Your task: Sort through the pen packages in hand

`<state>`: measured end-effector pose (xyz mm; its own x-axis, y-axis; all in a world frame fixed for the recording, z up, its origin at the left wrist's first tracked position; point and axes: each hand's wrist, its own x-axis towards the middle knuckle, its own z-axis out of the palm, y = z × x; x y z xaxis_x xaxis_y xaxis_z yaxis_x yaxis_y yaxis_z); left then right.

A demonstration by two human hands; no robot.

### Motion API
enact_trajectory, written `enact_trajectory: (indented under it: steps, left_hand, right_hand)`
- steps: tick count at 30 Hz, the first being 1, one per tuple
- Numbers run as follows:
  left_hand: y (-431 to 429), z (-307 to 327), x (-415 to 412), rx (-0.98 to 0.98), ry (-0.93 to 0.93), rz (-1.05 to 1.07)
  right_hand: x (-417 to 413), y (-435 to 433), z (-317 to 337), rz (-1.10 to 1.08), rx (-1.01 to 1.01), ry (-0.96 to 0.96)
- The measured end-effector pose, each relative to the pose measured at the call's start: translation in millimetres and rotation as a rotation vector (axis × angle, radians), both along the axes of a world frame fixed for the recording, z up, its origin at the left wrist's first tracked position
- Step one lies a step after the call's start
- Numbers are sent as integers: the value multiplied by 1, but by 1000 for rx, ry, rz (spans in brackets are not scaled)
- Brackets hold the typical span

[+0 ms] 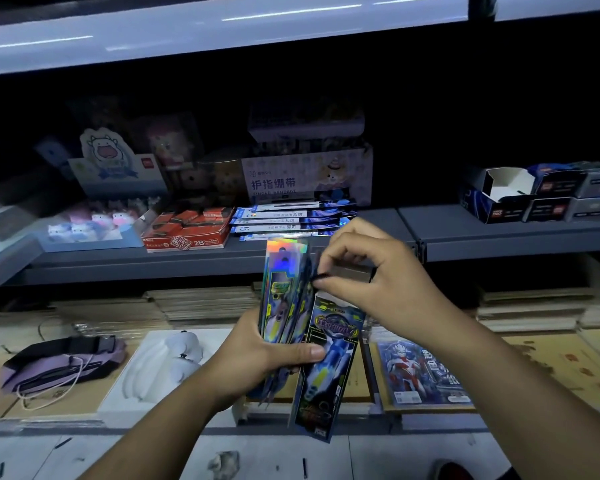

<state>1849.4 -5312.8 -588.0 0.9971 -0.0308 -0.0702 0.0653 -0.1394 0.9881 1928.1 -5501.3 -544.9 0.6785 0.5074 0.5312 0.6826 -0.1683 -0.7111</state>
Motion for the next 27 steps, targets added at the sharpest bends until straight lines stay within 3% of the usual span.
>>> enact_trajectory:
  steps: [13,20,25,27]
  left_hand:
    - [7,-3,4,6,-24,-14]
    - [12,-9,7,25,-14,-30]
    - [18,-11,9,84,-12,50]
    - [20,-12,11,128,-10,77]
  right_hand:
    - [9,2,4,1,322,154]
    - [7,3,3,10,251,204]
    - [9,2,2,-1,292,194]
    - [11,-1,6,-68,401,184]
